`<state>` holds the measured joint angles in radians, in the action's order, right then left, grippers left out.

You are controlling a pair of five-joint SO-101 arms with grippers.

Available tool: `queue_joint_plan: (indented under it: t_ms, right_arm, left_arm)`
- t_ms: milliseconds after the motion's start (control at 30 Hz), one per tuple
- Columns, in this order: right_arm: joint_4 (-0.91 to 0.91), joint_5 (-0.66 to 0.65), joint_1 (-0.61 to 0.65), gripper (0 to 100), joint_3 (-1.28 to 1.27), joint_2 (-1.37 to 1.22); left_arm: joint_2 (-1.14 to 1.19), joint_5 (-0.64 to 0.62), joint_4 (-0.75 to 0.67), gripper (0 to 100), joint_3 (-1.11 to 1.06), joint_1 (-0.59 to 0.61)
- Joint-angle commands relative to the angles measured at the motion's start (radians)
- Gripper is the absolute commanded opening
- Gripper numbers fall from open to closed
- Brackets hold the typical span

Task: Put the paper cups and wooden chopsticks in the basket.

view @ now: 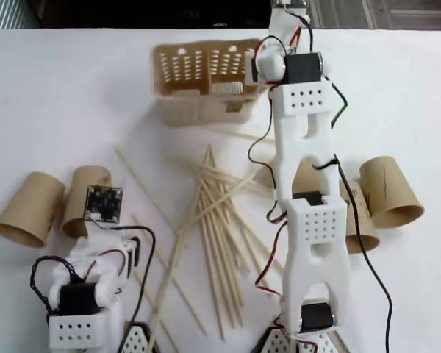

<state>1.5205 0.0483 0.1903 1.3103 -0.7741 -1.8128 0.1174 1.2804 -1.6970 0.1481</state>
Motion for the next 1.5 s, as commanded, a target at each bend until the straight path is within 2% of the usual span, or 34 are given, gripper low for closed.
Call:
queue_joint_plan:
  t_ms: [0,133,400,567,700,833,1100,1333,1467]
  right_arm:
    - [-0.047,-0.02,0.015,17.0,0.057,0.016]
    - [-0.113,-0.055,0.045,17.2,0.051,0.015]
    - [-0.111,-0.069,0.076,17.3,0.094,0.064]
    - [-0.031,-0.224,0.108,17.3,0.094,0.125]
    - [0.079,-0.384,0.179,17.3,0.092,0.163]
    - [0.105,-0.517,0.239,17.3,0.084,0.157]
    - [0.03,-0.565,0.248,17.3,0.084,0.084]
    - [-0.028,-0.717,0.243,17.2,0.084,-0.024]
    - [-0.035,-0.75,0.232,16.9,0.089,-0.09]
  left_arm:
    - [-0.005,-0.009,0.005,17,0.005,0.007]
    - [-0.005,-0.009,0.005,17,0.005,0.007]
    - [-0.005,-0.009,0.005,17,0.005,0.007]
    - [-0.005,-0.009,0.005,17,0.005,0.007]
    - [-0.005,-0.009,0.005,17,0.005,0.007]
    - [-0.005,-0.009,0.005,17,0.005,0.007]
    - [-0.005,-0.009,0.005,17,0.005,0.007]
    - [-0.005,-0.009,0.005,17,0.005,0.007]
    - [-0.005,-0.009,0.005,17,0.005,0.007]
